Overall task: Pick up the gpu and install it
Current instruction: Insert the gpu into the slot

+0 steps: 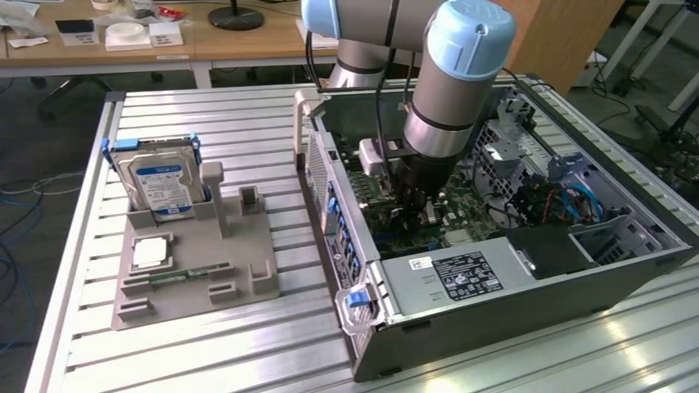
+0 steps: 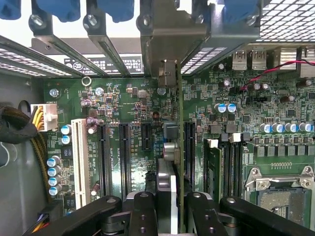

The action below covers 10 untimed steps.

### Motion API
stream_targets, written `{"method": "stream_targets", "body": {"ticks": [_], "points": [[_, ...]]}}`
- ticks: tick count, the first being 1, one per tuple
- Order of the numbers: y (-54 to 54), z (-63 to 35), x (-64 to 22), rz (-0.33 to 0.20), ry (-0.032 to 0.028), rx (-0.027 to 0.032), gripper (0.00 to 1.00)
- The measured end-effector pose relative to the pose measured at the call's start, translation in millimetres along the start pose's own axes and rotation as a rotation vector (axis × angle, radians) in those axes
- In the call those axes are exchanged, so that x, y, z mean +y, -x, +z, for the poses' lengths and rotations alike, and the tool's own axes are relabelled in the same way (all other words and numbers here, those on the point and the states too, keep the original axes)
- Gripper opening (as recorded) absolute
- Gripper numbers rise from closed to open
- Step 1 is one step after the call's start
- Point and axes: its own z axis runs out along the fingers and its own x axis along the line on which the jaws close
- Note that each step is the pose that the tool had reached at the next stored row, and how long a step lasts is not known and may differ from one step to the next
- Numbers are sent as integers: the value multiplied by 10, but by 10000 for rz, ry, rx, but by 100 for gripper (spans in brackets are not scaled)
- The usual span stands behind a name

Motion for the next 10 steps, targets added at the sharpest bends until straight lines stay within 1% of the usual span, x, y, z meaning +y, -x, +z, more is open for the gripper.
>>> {"method": "stream_targets", "body": {"ticks": [2, 4, 10], "points": [[3, -18, -1, 2, 0, -21, 28], [2, -46, -1, 4, 17, 2, 28], [2, -46, -1, 12, 46, 10, 28]]}}
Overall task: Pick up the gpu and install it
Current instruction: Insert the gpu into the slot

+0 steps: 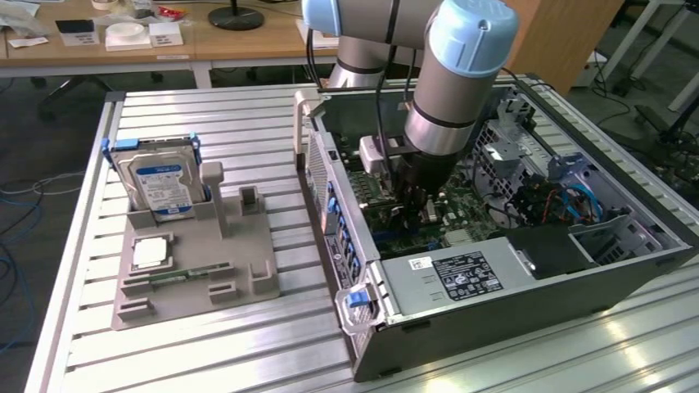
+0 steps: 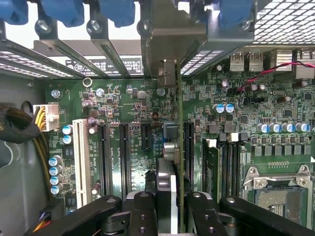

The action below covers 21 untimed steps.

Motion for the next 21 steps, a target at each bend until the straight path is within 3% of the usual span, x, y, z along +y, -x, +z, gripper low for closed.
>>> {"method": "stream_targets", "body": {"ticks": [12, 21], "points": [[-2, 40, -3, 121, 4, 6, 28], [0, 4, -3, 154, 16, 14, 28]]}}
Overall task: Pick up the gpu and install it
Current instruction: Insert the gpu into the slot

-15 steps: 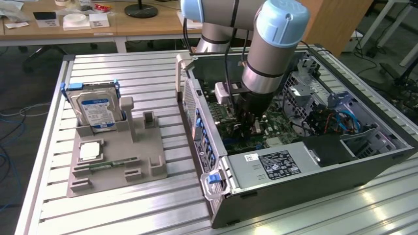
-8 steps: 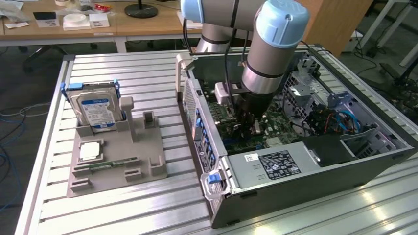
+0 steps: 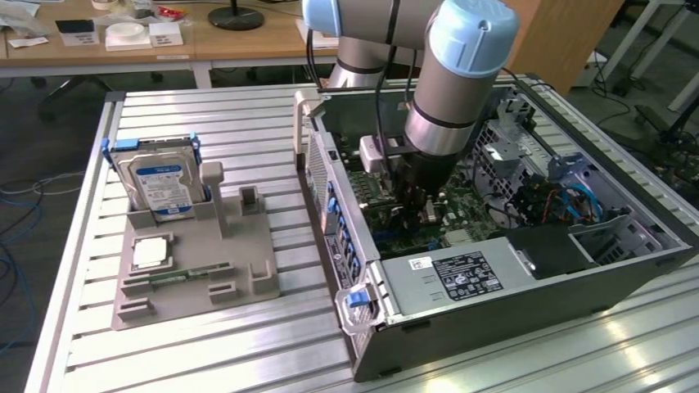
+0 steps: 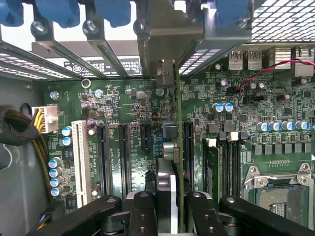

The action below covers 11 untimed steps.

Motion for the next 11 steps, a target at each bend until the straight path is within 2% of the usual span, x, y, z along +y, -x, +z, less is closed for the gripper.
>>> {"method": "stream_targets", "body": {"ticks": [1, 4, 11], "points": [[0, 0, 0, 1, -1, 18, 28], [0, 0, -1, 3, -8, 145, 28], [13, 18, 0, 3, -7, 152, 28]]}}
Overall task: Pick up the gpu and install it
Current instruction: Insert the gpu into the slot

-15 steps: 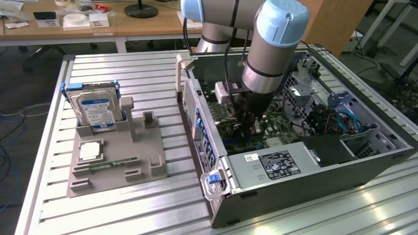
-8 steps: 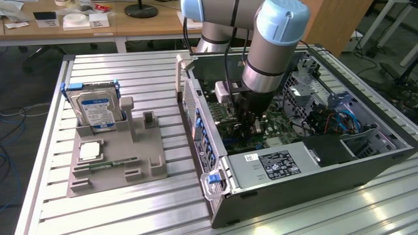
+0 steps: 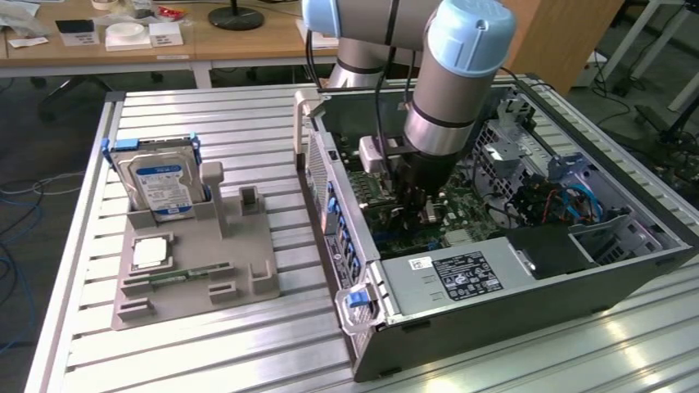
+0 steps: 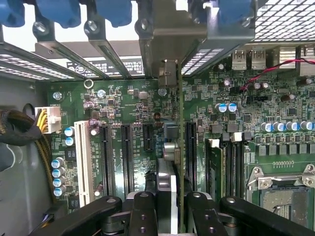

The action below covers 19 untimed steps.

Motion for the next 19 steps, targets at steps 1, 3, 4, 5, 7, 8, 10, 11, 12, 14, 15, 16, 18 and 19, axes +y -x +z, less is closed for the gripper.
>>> {"method": "stream_targets", "body": {"ticks": [1, 3, 4, 5, 7, 8, 10, 11, 12, 14, 15, 16, 18, 19], "points": [[0, 1, 0, 0, 1, 1, 28], [0, 4, 1, 0, 2, 2, 28], [1, 5, 1, 0, 3, 1, 28], [1, 6, 1, 0, 3, 0, 28], [1, 6, 1, 1, 6, 1, 28], [1, 9, 1, 1, 7, 1, 28], [0, 21, 2, 2, 18, 6, 28], [-1, 31, 2, 2, 25, 13, 28], [0, 55, 1, 2, 27, -6, 28], [-1, 54, 1, 1, 35, 2, 28], [-1, 55, 1, 2, 36, 3, 28], [-1, 55, 1, 2, 37, 4, 28], [-1, 55, 1, 1, 37, 3, 28], [-1, 56, 1, 2, 36, 2, 28]]}}
